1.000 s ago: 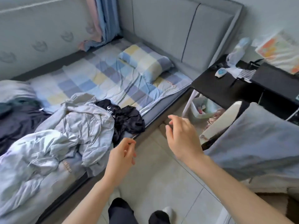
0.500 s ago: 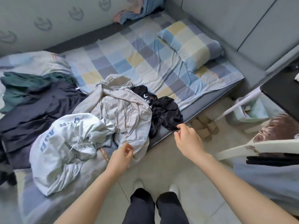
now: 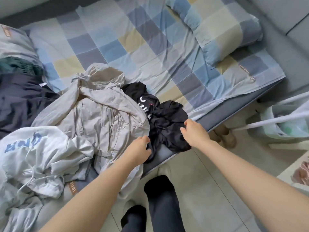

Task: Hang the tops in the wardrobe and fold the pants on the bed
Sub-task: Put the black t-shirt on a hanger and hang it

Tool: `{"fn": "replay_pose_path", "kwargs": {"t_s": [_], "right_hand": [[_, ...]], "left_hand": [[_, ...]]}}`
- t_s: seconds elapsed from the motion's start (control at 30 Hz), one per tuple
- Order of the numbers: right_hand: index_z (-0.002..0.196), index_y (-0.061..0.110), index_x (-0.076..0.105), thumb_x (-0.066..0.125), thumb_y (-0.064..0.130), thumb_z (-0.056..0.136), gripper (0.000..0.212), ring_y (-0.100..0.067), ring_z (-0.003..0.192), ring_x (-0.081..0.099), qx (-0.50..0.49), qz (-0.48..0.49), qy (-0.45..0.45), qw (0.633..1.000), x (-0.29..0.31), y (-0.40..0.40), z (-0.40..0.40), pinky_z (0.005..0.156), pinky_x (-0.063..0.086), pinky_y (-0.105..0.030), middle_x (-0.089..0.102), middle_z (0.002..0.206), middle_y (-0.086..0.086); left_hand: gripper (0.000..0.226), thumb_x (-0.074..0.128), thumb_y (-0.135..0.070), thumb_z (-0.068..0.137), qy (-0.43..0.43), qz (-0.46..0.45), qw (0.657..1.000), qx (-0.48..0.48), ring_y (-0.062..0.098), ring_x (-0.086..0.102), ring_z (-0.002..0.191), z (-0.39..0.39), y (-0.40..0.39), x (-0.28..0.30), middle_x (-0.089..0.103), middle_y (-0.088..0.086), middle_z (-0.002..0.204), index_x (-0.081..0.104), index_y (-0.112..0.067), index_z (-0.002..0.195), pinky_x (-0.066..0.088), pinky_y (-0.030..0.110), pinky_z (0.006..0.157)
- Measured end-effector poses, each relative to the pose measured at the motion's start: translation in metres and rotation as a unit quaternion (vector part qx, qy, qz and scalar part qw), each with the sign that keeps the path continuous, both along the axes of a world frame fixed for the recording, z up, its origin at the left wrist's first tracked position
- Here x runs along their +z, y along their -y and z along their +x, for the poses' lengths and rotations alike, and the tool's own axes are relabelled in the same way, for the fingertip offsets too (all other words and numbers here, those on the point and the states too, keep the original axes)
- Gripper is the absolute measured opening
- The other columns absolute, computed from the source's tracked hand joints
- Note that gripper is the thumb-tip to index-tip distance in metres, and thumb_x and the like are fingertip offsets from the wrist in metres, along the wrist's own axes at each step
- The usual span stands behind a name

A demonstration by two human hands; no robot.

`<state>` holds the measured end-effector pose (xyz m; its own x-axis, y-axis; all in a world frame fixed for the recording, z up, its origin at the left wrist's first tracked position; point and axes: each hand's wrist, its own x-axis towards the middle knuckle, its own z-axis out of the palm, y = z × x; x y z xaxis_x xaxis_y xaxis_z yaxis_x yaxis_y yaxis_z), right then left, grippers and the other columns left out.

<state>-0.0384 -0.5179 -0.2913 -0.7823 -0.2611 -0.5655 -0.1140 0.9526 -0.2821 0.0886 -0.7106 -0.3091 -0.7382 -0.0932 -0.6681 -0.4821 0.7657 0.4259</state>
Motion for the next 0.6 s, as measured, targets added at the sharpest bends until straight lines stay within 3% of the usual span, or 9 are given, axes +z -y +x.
{"fn": "replay_pose_path", "kwargs": {"t_s": [0.13,0.23,0.33,0.4,0.47,0.53,0.6], "right_hand": [[0.129,0.006,0.041,0.046,0.033,0.099,0.041,-0.035,0.123,0.044,0.007,0.010,0.044,0.999,-0.080,0.005,-0.058,0.094,0.041,-0.042,0.049,0.133,-0.015],[0.141,0.011,0.029,0.047,0.033,0.099,0.051,-0.039,0.127,0.039,-0.003,0.014,0.082,0.997,-0.129,0.006,-0.084,0.101,0.040,-0.047,0.041,0.140,-0.017],[0.151,0.024,0.010,0.046,0.035,0.099,0.064,-0.041,0.129,0.037,-0.022,0.022,0.109,0.994,-0.174,0.008,-0.104,0.104,0.037,-0.050,0.032,0.147,-0.019],[0.151,0.033,0.004,0.043,0.037,0.099,0.065,-0.042,0.130,0.036,-0.030,0.022,0.116,0.992,-0.200,0.013,-0.117,0.104,0.037,-0.051,0.026,0.149,-0.020],[0.150,0.040,0.005,0.043,0.038,0.099,0.064,-0.042,0.133,0.031,0.000,0.022,0.108,0.994,-0.220,0.022,-0.126,0.106,0.035,-0.051,0.019,0.151,-0.017],[0.146,0.049,0.009,0.045,0.039,0.098,0.060,-0.041,0.133,0.026,0.041,0.026,0.105,0.993,-0.235,0.034,-0.132,0.105,0.035,-0.054,0.010,0.155,-0.010],[0.140,0.047,0.024,0.047,0.041,0.097,0.049,-0.042,0.132,0.026,0.059,0.031,0.122,0.990,-0.245,0.046,-0.135,0.103,0.035,-0.059,0.005,0.155,-0.007]], "left_hand": [[0.055,0.051,-0.016,0.093,0.040,-0.024,0.997,-0.063,0.028,0.040,0.131,-0.052,-0.018,-0.076,0.038,0.005,0.146,0.035,-0.015,0.146,0.044,0.044,0.100],[0.068,0.049,-0.011,0.093,0.046,-0.038,0.994,-0.088,0.030,0.038,0.130,-0.072,-0.034,-0.120,0.033,0.004,0.149,0.019,-0.020,0.154,0.046,0.044,0.097],[0.084,0.048,-0.005,0.093,0.031,-0.100,0.984,-0.145,0.029,0.045,0.115,-0.085,-0.053,-0.163,0.037,0.005,0.137,-0.002,-0.030,0.156,0.045,0.037,0.077],[0.086,0.048,-0.007,0.094,0.019,-0.140,0.975,-0.175,0.029,0.046,0.110,-0.095,-0.061,-0.190,0.036,0.007,0.133,-0.006,-0.034,0.155,0.038,0.034,0.071],[0.079,0.048,-0.012,0.096,0.032,-0.166,0.967,-0.191,0.030,0.044,0.113,-0.105,-0.063,-0.208,0.029,0.010,0.139,0.001,-0.036,0.154,0.035,0.034,0.073],[0.062,0.047,-0.016,0.097,0.053,-0.178,0.961,-0.205,0.032,0.041,0.117,-0.112,-0.064,-0.220,0.018,0.013,0.147,0.020,-0.032,0.150,0.034,0.035,0.076],[0.039,0.046,-0.016,0.098,0.046,-0.179,0.958,-0.220,0.034,0.039,0.119,-0.114,-0.064,-0.227,0.014,0.013,0.150,0.041,-0.026,0.136,0.032,0.035,0.075]]}}
